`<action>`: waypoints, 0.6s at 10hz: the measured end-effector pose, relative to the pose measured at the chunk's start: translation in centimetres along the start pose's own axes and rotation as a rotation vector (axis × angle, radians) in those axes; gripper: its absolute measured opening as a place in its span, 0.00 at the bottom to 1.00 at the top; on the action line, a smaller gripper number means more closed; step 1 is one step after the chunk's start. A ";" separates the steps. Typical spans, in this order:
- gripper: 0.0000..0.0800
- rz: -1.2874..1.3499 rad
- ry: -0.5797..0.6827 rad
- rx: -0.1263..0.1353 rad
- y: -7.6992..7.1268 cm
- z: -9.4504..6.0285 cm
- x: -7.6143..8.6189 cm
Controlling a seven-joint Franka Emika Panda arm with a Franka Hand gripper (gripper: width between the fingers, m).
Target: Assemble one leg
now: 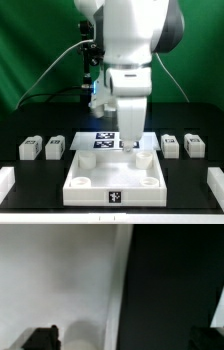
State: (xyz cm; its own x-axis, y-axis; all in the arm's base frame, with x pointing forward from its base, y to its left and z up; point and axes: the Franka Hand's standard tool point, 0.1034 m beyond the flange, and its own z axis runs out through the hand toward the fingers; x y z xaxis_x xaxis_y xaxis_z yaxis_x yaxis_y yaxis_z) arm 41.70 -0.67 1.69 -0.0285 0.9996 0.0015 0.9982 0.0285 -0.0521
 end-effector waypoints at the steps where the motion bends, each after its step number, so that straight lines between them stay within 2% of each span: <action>1: 0.81 0.024 0.003 0.006 0.2 0.7 -0.1; 3: 0.81 0.041 0.004 0.010 0.1 0.9 0.0; 5: 0.49 0.041 0.004 0.012 0.1 0.9 0.0; 6: 0.49 0.042 0.004 0.012 0.1 0.9 0.0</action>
Offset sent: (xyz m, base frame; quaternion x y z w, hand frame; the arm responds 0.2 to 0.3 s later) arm 0.0000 0.0000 0.0000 0.0000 0.0000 0.0000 1.0000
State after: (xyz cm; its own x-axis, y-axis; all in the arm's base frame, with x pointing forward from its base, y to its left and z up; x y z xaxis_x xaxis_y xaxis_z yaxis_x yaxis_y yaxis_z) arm 41.74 -0.69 0.74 0.0132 0.9999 0.0030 0.9979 -0.0130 -0.0638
